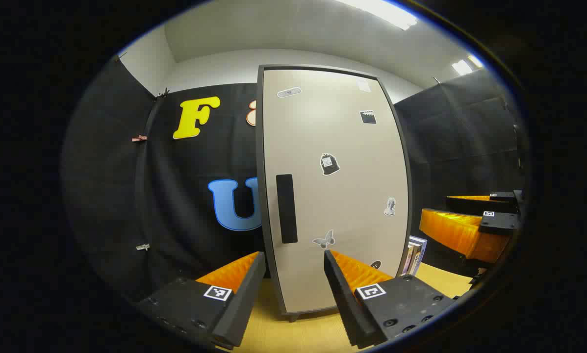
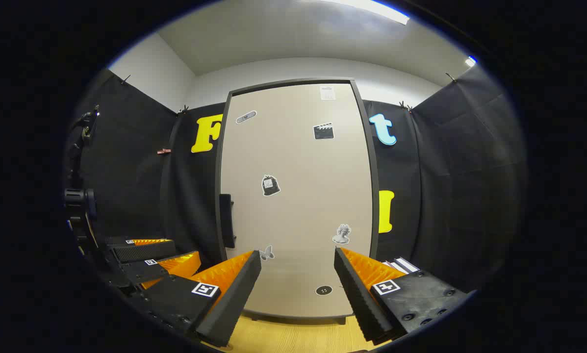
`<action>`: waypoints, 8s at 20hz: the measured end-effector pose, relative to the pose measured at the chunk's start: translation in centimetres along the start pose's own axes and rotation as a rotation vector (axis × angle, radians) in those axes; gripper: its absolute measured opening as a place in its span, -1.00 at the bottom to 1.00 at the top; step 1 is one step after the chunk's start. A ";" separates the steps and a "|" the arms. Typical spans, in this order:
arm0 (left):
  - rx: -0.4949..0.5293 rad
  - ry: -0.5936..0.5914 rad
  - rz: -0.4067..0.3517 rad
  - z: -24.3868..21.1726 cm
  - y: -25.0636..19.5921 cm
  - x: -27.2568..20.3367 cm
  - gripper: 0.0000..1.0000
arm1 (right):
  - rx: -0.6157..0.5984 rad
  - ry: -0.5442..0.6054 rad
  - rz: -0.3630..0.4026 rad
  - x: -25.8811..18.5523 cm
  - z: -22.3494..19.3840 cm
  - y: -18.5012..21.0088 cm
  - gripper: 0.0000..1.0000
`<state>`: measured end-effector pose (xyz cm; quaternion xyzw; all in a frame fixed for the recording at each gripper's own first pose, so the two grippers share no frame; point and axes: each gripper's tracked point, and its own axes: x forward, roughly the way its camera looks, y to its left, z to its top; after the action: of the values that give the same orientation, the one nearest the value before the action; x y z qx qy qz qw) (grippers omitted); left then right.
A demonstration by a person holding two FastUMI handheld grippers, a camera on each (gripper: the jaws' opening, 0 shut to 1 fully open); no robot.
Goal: Open the cabinet door with the right hand, grasp the bottle in the cabinet with the left hand and place it on the coaster, then close the cabinet door with the right hand.
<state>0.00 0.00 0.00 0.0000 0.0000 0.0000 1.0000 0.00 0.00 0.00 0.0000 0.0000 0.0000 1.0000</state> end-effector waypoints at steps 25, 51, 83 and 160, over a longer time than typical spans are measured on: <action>0.039 -0.007 0.001 -0.2 0.4 -0.9 0.55 | -0.045 0.011 0.024 -0.6 -0.2 1.5 0.95; -0.011 0.096 0.155 -6.7 17.5 -3.8 0.56 | -0.069 0.016 0.058 14.8 -3.6 16.5 0.95; 0.003 0.148 0.143 -7.0 16.1 -2.6 0.56 | -0.044 0.139 0.018 8.3 -3.1 14.6 -0.59; -0.037 0.027 -0.210 -4.7 -11.0 38.7 0.49 | 0.281 0.052 -0.434 -17.9 5.5 -18.6 -0.60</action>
<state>38.65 -11.04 -4.67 -0.0183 0.0134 -0.1046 0.9943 -17.89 -18.64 5.51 0.1387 0.0256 -0.2144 0.9665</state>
